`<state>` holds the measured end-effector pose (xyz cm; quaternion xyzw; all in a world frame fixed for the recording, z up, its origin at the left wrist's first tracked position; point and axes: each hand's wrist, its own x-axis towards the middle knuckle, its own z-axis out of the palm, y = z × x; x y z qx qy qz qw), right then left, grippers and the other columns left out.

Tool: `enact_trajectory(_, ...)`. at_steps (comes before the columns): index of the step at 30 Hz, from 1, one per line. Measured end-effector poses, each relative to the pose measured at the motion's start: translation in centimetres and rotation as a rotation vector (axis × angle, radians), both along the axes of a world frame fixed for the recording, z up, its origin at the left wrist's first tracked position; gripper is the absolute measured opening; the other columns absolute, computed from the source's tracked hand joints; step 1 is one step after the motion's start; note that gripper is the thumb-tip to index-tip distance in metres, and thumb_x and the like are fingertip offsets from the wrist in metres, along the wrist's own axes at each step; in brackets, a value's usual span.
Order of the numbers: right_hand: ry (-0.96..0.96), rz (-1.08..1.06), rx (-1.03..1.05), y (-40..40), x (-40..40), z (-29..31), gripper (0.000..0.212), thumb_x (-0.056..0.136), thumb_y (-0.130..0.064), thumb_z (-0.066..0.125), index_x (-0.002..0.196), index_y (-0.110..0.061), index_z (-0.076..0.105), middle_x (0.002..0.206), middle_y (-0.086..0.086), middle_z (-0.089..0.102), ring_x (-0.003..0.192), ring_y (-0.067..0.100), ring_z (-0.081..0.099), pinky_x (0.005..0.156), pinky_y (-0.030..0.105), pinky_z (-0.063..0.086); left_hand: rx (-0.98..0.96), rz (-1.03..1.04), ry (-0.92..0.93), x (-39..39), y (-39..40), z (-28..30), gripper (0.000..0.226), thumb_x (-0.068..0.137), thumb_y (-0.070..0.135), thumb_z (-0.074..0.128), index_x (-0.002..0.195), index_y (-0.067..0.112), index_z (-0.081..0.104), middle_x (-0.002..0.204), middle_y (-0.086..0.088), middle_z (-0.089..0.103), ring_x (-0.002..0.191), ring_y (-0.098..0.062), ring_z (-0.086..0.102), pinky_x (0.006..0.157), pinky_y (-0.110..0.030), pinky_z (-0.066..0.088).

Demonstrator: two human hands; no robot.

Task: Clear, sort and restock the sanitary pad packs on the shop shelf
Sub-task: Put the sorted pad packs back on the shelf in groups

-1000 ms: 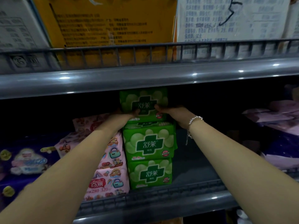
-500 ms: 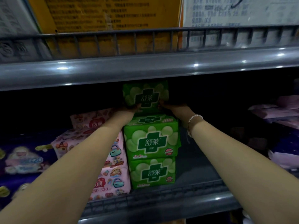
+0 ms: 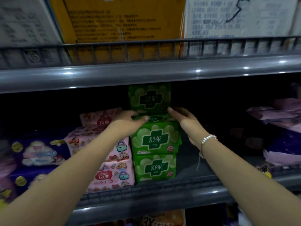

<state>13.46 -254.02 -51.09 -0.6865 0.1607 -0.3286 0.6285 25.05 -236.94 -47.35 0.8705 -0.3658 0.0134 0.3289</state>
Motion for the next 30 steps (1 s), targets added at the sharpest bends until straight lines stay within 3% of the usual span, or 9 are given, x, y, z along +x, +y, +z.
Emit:
enact_trajectory(2, 0.043, 0.037, -0.112, 1.1, -1.1, -1.1, 0.046, 0.089, -0.035, 0.067, 0.131, -0.031, 0.05, 0.107, -0.008, 0.064, 0.095, 0.008, 0.064, 0.076, 0.022, 0.054, 0.088, -0.069, -0.021, -0.9, 1.2, -1.2, 0.063, 0.087, 0.05, 0.062, 0.142, 0.023, 0.046, 0.14, -0.005, 0.052, 0.124, -0.022, 0.052, 0.096, -0.023, 0.041)
enact_trajectory(5, 0.099, 0.055, -0.275, 1.6, -1.2, -2.1, 0.047, 0.09, -0.027, 0.067, 0.13, -0.039, 0.045, 0.12, 0.0, 0.062, 0.107, 0.018, 0.062, 0.09, 0.031, 0.054, 0.117, -0.031, -0.175, -1.4, 1.7, -2.3, 0.067, 0.086, 0.05, 0.064, 0.145, 0.028, 0.041, 0.143, -0.008, 0.046, 0.125, -0.024, 0.049, 0.096, -0.026, 0.041)
enact_trajectory(8, 0.072, 0.042, -0.291, 1.3, -0.7, -2.4, 0.04, 0.089, -0.022, 0.067, 0.12, -0.042, 0.05, 0.116, -0.001, 0.063, 0.108, 0.018, 0.062, 0.09, 0.029, 0.054, 0.045, 0.027, -0.2, -1.5, 1.7, -2.8, 0.067, 0.081, 0.051, 0.069, 0.141, 0.027, 0.048, 0.137, -0.01, 0.052, 0.119, -0.025, 0.053, 0.093, -0.03, 0.047)
enact_trajectory(13, 0.079, 0.076, -0.304, 0.4, 0.0, -2.8, 0.04, 0.09, -0.021, 0.067, 0.115, -0.049, 0.053, 0.122, 0.0, 0.062, 0.112, 0.021, 0.061, 0.097, 0.038, 0.052, -0.025, 0.066, -0.22, -1.5, 1.2, -3.5, 0.065, 0.077, 0.048, 0.075, 0.134, 0.023, 0.054, 0.128, -0.013, 0.049, 0.114, -0.027, 0.052, 0.088, -0.029, 0.045)
enact_trajectory(16, 0.08, 0.07, -0.287, 0.7, -0.1, -3.1, 0.046, 0.091, -0.02, 0.065, 0.126, -0.045, 0.047, 0.123, 0.0, 0.059, 0.113, 0.019, 0.059, 0.094, 0.03, 0.051, -0.013, 0.074, -0.224, -1.4, 0.9, -3.5, 0.062, 0.078, 0.045, 0.074, 0.132, 0.022, 0.054, 0.127, -0.013, 0.047, 0.113, -0.028, 0.051, 0.088, -0.03, 0.043)
enact_trajectory(20, 0.057, 0.038, -0.262, 1.5, -1.0, -4.1, 0.074, 0.091, -0.021, 0.064, 0.147, -0.043, 0.021, 0.116, -0.011, 0.056, 0.106, 0.011, 0.058, 0.089, 0.028, 0.052, -0.036, 0.058, -0.261, -2.0, 1.3, -4.1, 0.06, 0.085, 0.041, 0.069, 0.139, 0.024, 0.05, 0.144, -0.011, 0.034, 0.123, -0.028, 0.048, 0.097, -0.033, 0.044)
enact_trajectory(24, 0.006, -0.009, -0.2, 2.5, -2.3, -5.5, 0.087, 0.091, -0.023, 0.065, 0.152, -0.037, 0.005, 0.124, -0.017, 0.048, 0.111, 0.003, 0.051, 0.095, 0.027, 0.046, -0.064, 0.086, -0.404, -3.0, 2.1, -5.4, 0.064, 0.09, 0.04, 0.063, 0.147, 0.025, 0.039, 0.156, -0.011, 0.023, 0.139, -0.033, 0.031, 0.113, -0.046, 0.028)
enact_trajectory(26, -0.008, -0.037, -0.199, 3.5, -3.2, -5.9, 0.084, 0.091, -0.025, 0.064, 0.152, -0.035, 0.007, 0.12, -0.025, 0.046, 0.103, -0.006, 0.053, 0.088, 0.015, 0.044, -0.094, 0.081, -0.457, -3.7, 2.7, -6.1, 0.065, 0.091, 0.037, 0.062, 0.148, 0.02, 0.036, 0.156, -0.014, 0.023, 0.142, -0.033, 0.025, 0.115, -0.045, 0.019)
enact_trajectory(30, -0.052, -0.08, -0.246, 6.6, -5.3, -7.1, 0.069, 0.092, -0.026, 0.064, 0.144, -0.037, 0.02, 0.115, -0.038, 0.039, 0.099, -0.028, 0.045, 0.077, -0.003, 0.036, -0.194, 0.027, -0.487, -5.6, 4.5, -8.3, 0.055, 0.092, 0.029, 0.062, 0.14, 0.007, 0.046, 0.149, -0.022, 0.036, 0.136, -0.041, 0.035, 0.115, -0.051, 0.025)
